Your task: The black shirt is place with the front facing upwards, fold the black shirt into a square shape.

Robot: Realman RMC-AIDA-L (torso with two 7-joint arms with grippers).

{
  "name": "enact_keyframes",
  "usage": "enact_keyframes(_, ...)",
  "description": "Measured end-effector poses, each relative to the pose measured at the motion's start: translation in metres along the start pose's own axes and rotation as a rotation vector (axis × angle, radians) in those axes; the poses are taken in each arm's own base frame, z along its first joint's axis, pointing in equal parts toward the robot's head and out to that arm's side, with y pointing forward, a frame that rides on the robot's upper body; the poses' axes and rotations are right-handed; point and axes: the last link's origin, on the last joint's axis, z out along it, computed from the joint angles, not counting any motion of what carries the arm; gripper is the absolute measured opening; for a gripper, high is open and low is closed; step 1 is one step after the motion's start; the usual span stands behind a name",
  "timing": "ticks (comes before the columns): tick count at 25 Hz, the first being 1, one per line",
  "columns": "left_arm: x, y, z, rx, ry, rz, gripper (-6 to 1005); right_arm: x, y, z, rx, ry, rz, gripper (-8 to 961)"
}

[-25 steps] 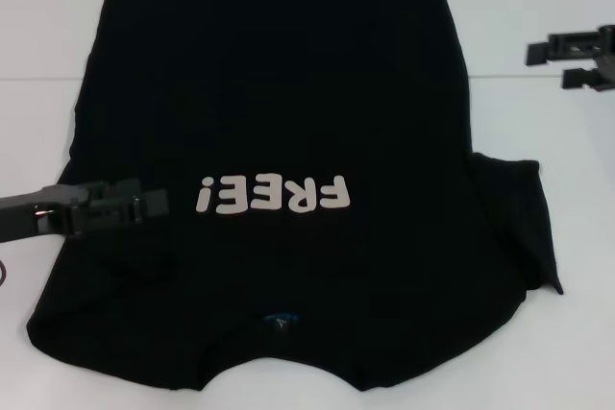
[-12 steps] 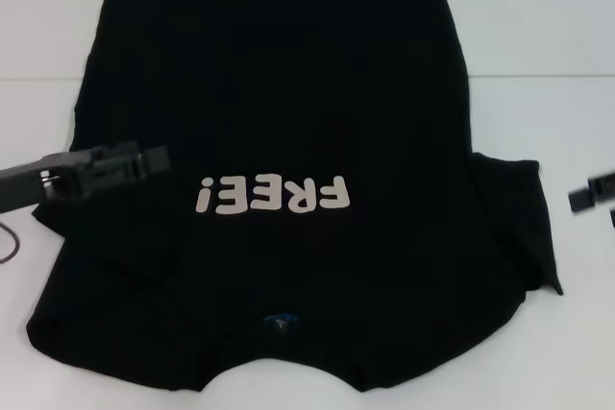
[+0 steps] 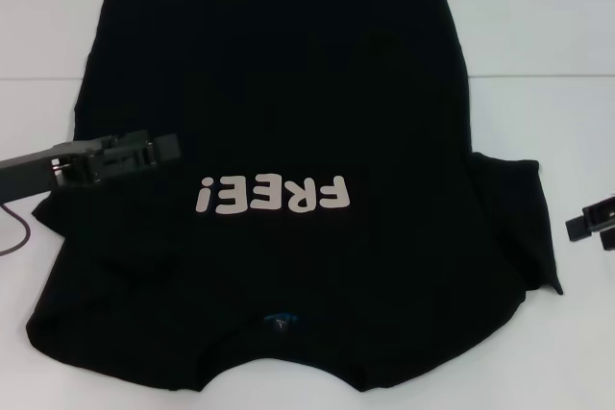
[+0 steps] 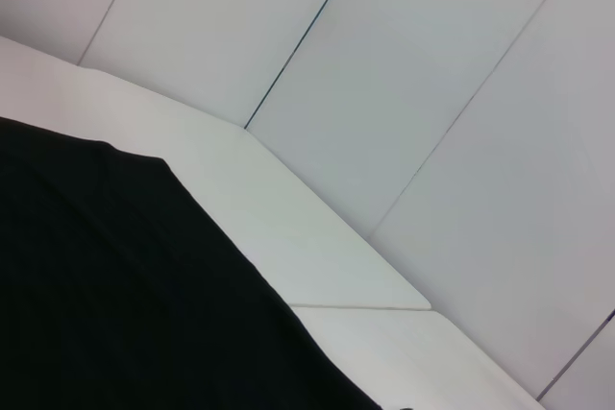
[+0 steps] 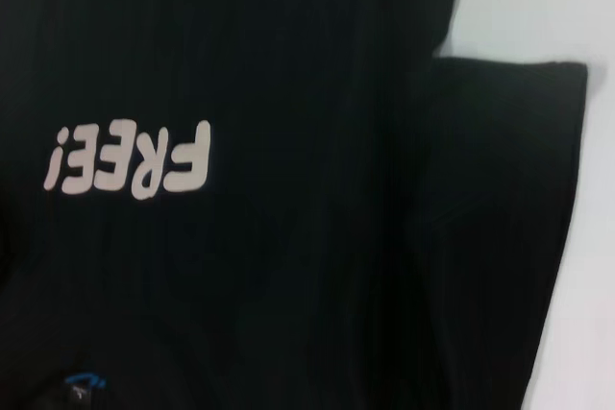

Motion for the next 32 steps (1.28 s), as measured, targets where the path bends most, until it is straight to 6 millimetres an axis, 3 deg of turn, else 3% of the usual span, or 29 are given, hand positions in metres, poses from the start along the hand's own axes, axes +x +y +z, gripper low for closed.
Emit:
enact_keyframes(5,0.002,0.000,0.000,0.000,0.011,-0.004,873,0.005,-0.001,0.008,0.015,0.036,0.000,593)
enact_keyframes(16,0.000,-0.001,0.000,0.008,0.015,-0.015,872,0.007,-0.009,0.032,0.073,0.006,0.019,366)
enact_keyframes(22,-0.002,-0.001,-0.001,0.012,0.016,-0.022,872,0.009,-0.006,0.047,0.104,0.034,0.005,342)
enact_keyframes(32,-0.003,-0.001,-0.001,0.012,0.017,-0.024,872,0.004,-0.002,0.051,0.111,0.022,0.006,350)
